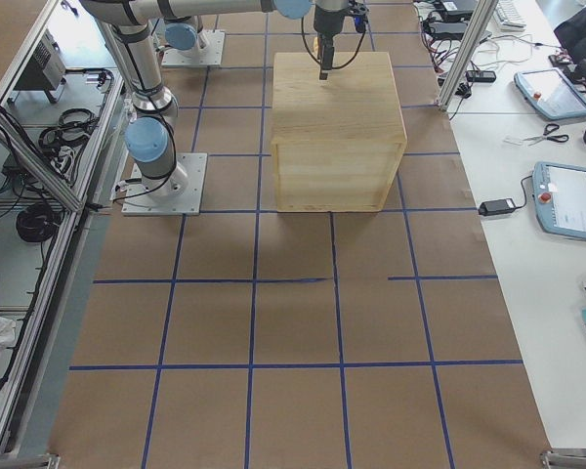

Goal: Open upper drawer
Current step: 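Move the left gripper toward the black drawer handle on the cabinet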

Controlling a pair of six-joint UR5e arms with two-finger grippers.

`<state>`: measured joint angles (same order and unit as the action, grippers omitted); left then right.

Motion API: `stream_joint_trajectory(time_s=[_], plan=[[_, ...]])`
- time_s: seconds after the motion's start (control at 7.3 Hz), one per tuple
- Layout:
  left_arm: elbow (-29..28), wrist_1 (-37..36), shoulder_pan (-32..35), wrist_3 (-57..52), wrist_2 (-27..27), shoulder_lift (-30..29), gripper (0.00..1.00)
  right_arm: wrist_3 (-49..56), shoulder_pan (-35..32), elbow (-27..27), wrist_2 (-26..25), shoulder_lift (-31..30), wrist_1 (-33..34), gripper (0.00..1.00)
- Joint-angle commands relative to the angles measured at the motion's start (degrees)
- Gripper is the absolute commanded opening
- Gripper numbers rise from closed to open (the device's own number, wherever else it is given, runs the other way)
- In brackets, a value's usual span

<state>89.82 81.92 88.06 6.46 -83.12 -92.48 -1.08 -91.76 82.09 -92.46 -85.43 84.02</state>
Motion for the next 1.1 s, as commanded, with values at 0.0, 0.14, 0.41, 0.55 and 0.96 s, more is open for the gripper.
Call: stream_joint_trajectory(time_s=[0.0,0.14,0.41,0.55,0.96], plan=[[-0.6,-1.9,2.1,7.9,3.6,-0.9,1.0,0.0,0.0,0.1,0.0,0.0,0.0,1.0],[-0.6,-6.1,4.5,10.6,3.7,-1.6,1.0,0.0,0.0,0.1,0.0,0.0,0.0,1.0],[-0.6,-8.4,9.2,17.2,3.4,-4.2,1.0,-0.1,0.0,0.0,0.0,0.0,0.0,1.0],[-0.8,-8.9,10.6,19.5,3.6,-4.7,1.0,-0.1,0.0,0.0,0.0,0.0,0.0,1.0],[-0.8,-16.2,16.4,22.7,4.8,-8.1,1.0,-0.1,0.0,0.0,0.0,0.0,0.0,1.0]])
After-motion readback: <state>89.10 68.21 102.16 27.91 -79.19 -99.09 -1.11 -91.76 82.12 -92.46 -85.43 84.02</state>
